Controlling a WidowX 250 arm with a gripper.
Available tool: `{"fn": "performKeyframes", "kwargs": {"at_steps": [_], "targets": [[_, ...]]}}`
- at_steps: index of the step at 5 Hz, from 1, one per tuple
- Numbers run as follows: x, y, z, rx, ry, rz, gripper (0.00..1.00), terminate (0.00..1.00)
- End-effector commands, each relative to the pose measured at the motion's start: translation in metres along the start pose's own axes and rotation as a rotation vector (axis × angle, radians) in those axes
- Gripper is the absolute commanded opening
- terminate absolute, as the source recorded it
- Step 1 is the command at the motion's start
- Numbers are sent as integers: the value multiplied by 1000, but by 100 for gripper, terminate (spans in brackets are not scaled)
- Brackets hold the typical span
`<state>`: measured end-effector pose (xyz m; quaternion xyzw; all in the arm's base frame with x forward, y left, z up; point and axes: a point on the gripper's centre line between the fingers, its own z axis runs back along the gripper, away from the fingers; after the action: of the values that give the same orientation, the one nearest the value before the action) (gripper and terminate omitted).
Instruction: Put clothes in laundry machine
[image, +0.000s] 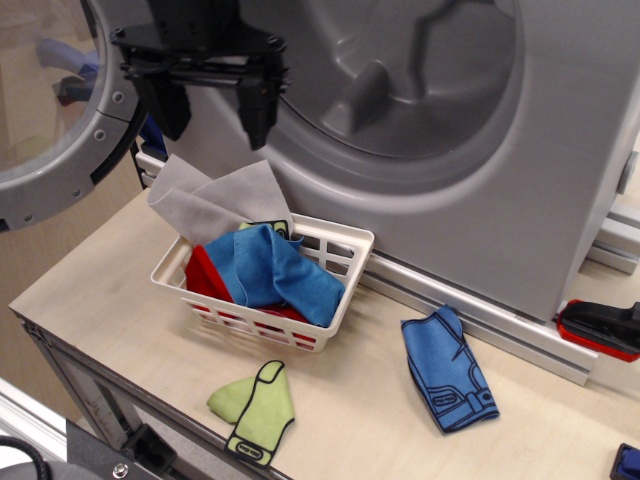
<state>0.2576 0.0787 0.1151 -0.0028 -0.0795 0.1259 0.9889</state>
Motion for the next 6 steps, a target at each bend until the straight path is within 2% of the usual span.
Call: {"fn": "performKeyframes", "kwargs": {"at_steps": [1,2,3,4,5,6], "targets": [[22,38,-39,-22,-28,-52,100,0],[17,44,-66,-36,2,-122,100,0],[11,40,-92,-85,42,-138,100,0],[8,27,-97,-161,59,-153,100,0],[3,15,-109,-182,86,-152,100,0],[-1,-1,-119,-213,141,-127,100,0]]}}
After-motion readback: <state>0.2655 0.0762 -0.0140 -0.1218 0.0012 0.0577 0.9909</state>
